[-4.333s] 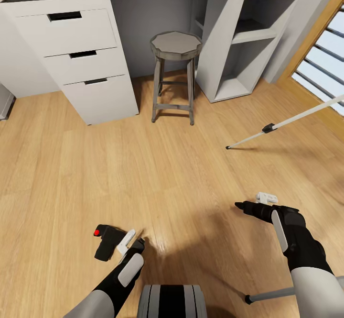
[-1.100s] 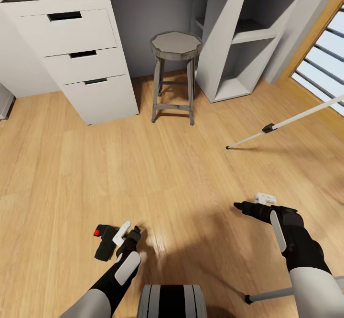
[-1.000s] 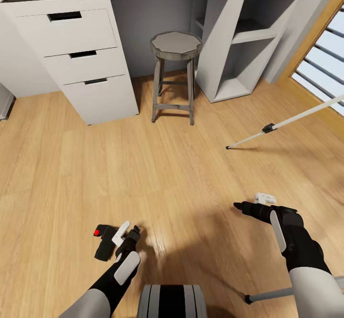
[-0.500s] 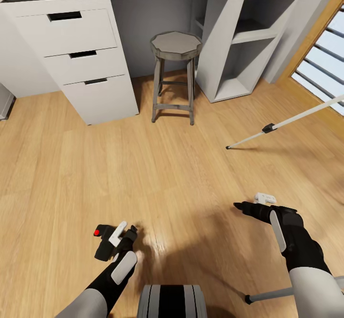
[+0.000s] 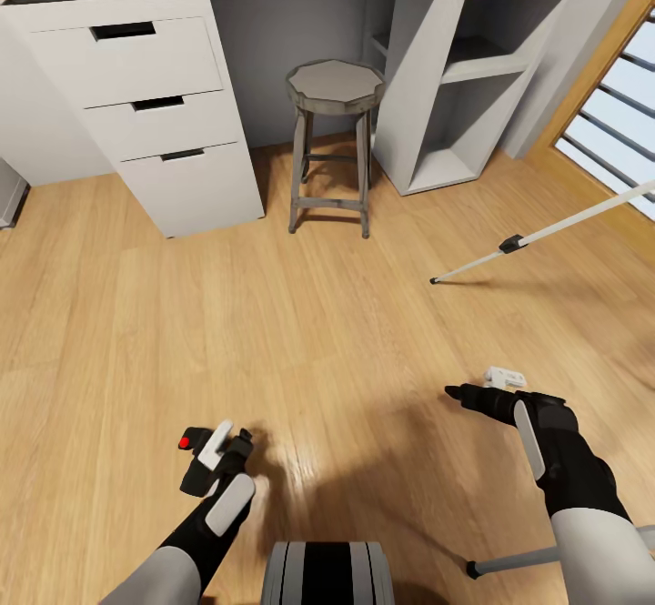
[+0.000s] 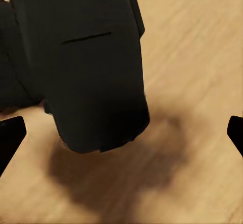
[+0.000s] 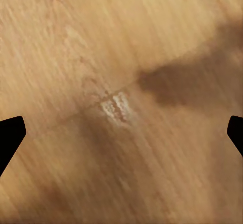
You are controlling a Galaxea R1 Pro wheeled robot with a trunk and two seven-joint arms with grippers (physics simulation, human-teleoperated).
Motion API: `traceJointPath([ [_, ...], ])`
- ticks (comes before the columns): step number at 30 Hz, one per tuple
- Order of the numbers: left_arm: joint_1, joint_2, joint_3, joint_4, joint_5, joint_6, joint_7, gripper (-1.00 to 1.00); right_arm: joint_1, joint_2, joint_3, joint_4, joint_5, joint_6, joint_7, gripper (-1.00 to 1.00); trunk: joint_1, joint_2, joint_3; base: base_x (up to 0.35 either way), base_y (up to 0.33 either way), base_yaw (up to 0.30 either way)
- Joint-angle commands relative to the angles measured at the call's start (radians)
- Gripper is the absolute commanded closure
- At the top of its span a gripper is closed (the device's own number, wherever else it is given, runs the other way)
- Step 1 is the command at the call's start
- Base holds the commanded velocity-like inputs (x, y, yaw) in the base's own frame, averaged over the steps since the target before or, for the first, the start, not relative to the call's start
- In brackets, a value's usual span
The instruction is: Attach the digital camera to the camera tripod in the bedroom.
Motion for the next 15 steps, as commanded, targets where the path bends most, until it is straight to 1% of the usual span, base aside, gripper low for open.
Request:
traceJointPath([
  [1,0.000,0.001,-0.003,-0.001,0.009,-0.007,0.010,-1.00,0.000,0.000,-0.001,-0.001,-0.003,0.005,0.002,-1.00,0.000,0.000,-0.001,0.000,0.000,0.000],
  [8,0.000,0.001,0.037,-0.003,0.009,-0.007,0.033,-1.00,0.000,0.000,-0.001,-0.001,-0.003,0.005,0.002,-1.00,0.000,0.000,-0.001,0.000,0.000,0.000],
  [15,0.000,-0.001,0.045,-0.001,0.010,-0.007,0.044,-1.00,0.000,0.002,-0.001,-0.001,-0.003,0.005,0.002,-1.00,0.000,0.000,-0.001,0.000,0.000,0.000],
])
